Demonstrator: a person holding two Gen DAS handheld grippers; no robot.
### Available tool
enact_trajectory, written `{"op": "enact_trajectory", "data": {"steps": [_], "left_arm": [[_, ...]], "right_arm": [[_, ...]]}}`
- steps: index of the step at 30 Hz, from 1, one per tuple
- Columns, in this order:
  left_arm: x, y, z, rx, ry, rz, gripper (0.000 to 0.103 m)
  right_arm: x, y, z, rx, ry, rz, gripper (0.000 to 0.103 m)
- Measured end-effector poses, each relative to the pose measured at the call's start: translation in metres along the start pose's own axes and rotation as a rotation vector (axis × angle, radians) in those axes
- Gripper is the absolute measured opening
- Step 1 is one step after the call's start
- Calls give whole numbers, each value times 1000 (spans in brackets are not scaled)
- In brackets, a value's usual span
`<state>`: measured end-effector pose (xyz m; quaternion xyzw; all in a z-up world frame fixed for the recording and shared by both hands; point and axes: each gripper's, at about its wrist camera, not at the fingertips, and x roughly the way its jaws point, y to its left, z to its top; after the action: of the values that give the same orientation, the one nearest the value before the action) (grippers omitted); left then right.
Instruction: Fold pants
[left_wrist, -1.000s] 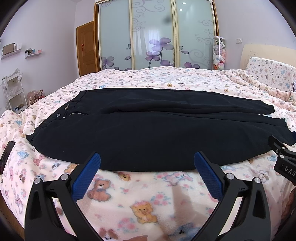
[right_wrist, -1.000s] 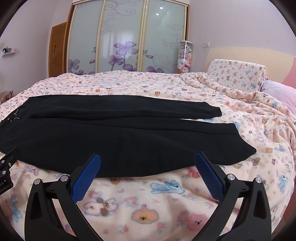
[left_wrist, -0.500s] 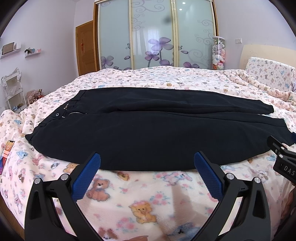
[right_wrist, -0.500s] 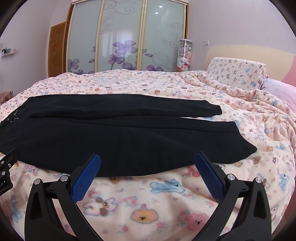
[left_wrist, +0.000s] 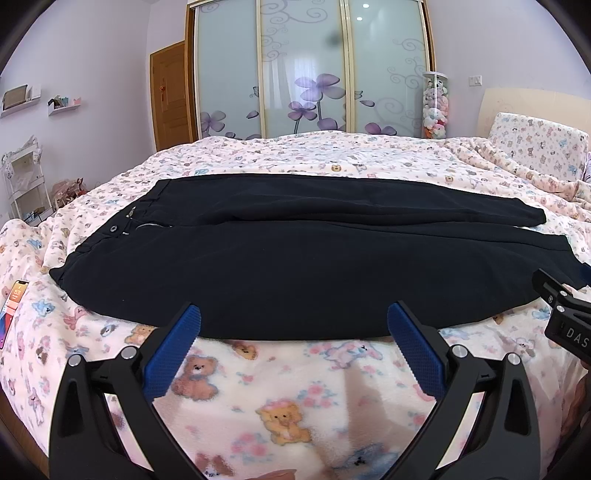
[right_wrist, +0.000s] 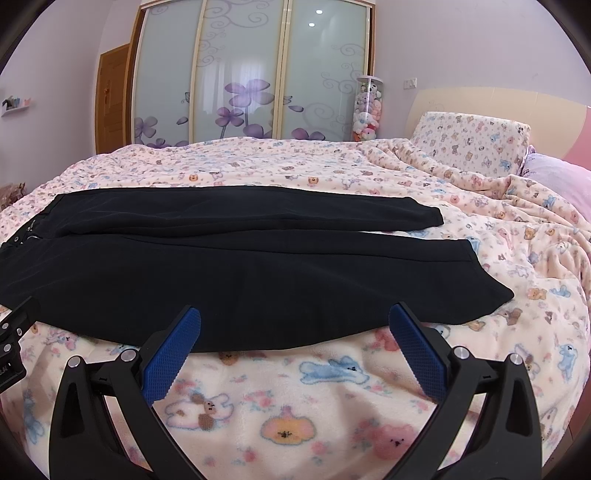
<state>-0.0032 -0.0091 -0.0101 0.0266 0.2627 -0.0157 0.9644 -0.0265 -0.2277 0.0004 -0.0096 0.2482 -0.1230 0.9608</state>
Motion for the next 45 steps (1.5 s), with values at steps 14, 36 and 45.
{"op": "enact_trajectory", "data": {"steps": [14, 36, 45], "left_arm": [[-1, -2, -1, 1, 2, 0, 101], [0, -1, 0, 0, 4, -1, 101], [0, -1, 0, 0, 6, -1, 101]], "right_arm": [[2, -1, 1, 3, 3, 1, 102], [1, -1, 4, 7, 8, 4, 102], [1, -1, 4, 8, 10, 5, 102]]}}
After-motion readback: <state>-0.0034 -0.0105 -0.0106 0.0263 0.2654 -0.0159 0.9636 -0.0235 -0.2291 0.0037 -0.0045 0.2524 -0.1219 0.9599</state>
